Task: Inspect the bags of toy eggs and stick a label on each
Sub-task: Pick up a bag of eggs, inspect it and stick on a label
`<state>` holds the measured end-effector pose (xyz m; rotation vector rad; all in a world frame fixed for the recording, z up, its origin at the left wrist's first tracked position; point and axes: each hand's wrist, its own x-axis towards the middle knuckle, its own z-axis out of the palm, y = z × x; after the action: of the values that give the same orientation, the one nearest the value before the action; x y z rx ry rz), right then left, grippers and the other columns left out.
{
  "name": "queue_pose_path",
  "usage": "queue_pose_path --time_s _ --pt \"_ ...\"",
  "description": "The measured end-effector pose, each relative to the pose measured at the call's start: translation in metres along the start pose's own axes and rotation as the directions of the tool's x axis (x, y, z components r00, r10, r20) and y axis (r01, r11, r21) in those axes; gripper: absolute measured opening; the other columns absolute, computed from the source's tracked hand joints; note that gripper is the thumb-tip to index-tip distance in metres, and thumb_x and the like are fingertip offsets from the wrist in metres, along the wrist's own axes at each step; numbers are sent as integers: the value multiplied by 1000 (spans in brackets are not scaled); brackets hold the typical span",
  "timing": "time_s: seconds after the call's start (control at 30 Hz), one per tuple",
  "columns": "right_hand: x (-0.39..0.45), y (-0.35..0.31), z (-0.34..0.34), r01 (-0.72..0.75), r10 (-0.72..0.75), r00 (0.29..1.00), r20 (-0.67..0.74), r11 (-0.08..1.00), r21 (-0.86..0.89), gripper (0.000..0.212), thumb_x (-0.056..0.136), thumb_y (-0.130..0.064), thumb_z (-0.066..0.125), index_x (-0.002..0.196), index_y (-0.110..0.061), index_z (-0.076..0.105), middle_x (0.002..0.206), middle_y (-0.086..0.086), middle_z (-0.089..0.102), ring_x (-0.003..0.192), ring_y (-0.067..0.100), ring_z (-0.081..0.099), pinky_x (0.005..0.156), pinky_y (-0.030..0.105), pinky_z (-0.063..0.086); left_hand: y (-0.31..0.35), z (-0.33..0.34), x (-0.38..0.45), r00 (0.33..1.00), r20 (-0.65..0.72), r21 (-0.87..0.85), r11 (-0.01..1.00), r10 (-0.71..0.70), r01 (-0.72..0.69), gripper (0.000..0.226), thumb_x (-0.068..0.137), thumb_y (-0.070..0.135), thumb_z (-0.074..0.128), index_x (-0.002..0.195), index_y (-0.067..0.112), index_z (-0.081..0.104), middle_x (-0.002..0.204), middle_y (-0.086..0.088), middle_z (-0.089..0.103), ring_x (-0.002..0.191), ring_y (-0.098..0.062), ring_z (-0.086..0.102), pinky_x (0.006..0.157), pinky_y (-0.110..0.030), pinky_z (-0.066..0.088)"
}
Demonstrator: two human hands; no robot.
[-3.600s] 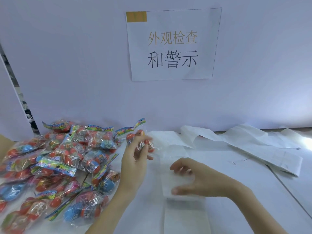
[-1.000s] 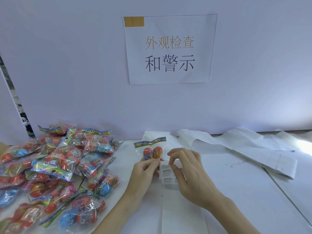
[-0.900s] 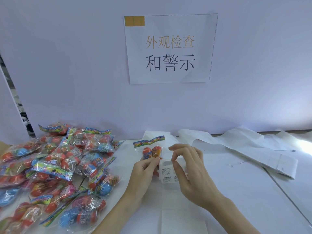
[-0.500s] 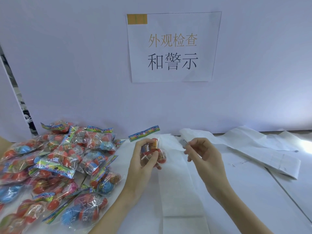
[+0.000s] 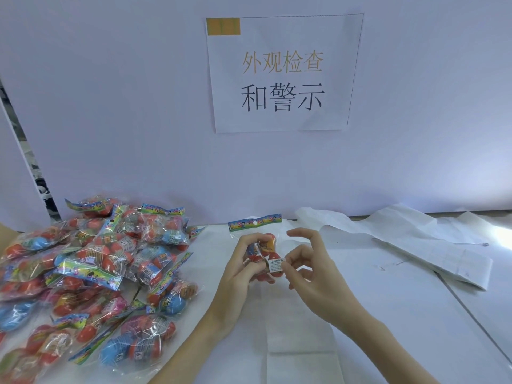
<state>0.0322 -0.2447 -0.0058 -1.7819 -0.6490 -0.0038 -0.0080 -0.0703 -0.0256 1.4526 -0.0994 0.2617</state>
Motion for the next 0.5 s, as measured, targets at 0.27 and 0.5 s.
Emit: queue_pose_path --time_s 0.27,0.5 --pt "0 1 1 14 -14 1000 13 1000 -26 49 98 -2 63 132 -32 44 86 -9 64 75 12 64 69 38 62 1 3 -2 998 -20 82 995 63 -61 40 97 12 64 132 30 60 123 4 68 102 -25 72 81 -31 60" --pt "2 7 -1 -32 4 993 -119 971 -238 36 102 -15 61 123 -37 44 81 -5 61 77 13 61 69 24 50 2 3 -1 992 -79 122 988 101 -91 41 98 4 69 126 33 62 120 6 69 93 -24 75 77 -27 59"
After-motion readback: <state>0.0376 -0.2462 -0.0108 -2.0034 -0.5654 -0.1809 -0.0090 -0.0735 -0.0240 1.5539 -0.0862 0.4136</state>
